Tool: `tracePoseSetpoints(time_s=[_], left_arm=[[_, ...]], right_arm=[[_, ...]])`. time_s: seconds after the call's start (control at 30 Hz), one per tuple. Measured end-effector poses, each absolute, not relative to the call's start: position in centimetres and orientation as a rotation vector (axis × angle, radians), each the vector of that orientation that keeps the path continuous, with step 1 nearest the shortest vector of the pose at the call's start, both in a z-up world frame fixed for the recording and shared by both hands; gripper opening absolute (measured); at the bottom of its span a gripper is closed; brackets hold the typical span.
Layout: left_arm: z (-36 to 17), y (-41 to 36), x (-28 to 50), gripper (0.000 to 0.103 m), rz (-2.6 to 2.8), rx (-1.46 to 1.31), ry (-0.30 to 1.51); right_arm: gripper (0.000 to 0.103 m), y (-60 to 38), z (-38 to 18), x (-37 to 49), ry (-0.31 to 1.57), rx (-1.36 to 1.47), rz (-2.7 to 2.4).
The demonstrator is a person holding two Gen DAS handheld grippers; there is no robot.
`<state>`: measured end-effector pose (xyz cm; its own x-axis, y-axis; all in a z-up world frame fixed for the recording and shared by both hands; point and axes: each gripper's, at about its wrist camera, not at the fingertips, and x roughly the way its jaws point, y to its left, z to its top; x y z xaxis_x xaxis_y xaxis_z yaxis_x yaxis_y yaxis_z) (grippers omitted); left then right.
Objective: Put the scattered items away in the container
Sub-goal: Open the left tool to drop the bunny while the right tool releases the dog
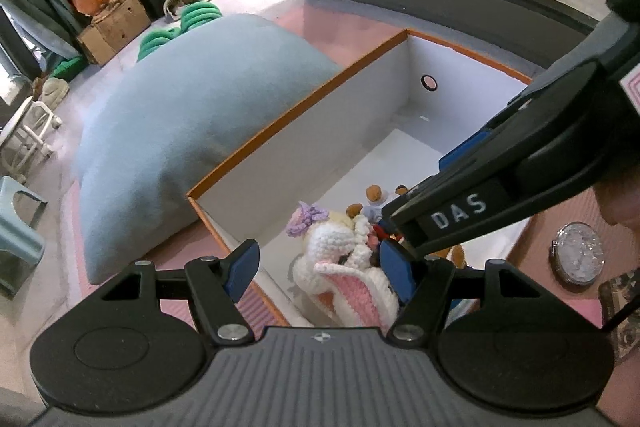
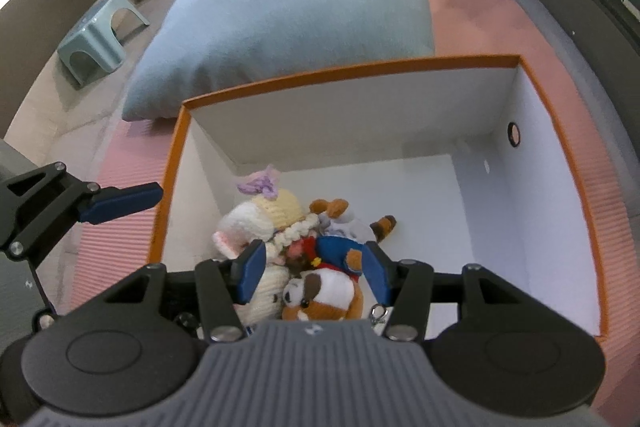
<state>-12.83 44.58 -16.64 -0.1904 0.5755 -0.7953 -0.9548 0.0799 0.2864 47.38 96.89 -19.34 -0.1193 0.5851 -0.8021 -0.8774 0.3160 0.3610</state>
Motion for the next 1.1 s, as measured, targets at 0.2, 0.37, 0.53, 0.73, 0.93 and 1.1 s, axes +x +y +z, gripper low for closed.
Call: tracePoseSetpoints(time_s=[0.2, 0.37, 0.53, 0.73, 0.93, 1.1], left_arm=[[-14.9, 43.2, -11.9, 0.079, 1.513, -0.490, 0.982], [-13.8, 40.9, -11.3, 0.079, 1.544, -0.461, 0.910], [-12.4, 38.5, -10.3, 0.079, 1.569, -0.407, 0.818], [-11.1, 35.8, -9.4, 0.082, 1.583, -0.394, 0.721], [-11.8, 32.7, -9.4, 0.083, 1.603, -0.411, 0.716], [-13.3, 30.1, -10.2, 0.083, 1.621, -0.503, 0.672]], right_arm=[[0.057, 95.0, -17.6, 47.3, 1.085, -0.352, 1.343], [0.058, 92.8, -16.3, 47.7, 1.047, -0.343, 1.367], [0.059, 89.6, -15.5, 48.5, 1.025, -0.332, 1.402], [0.061, 85.4, -14.8, 49.3, 0.996, -0.341, 1.449], [0.061, 81.6, -14.9, 50.3, 0.976, -0.384, 1.495], [0.062, 79.1, -15.3, 51.2, 0.977, -0.391, 1.506]])
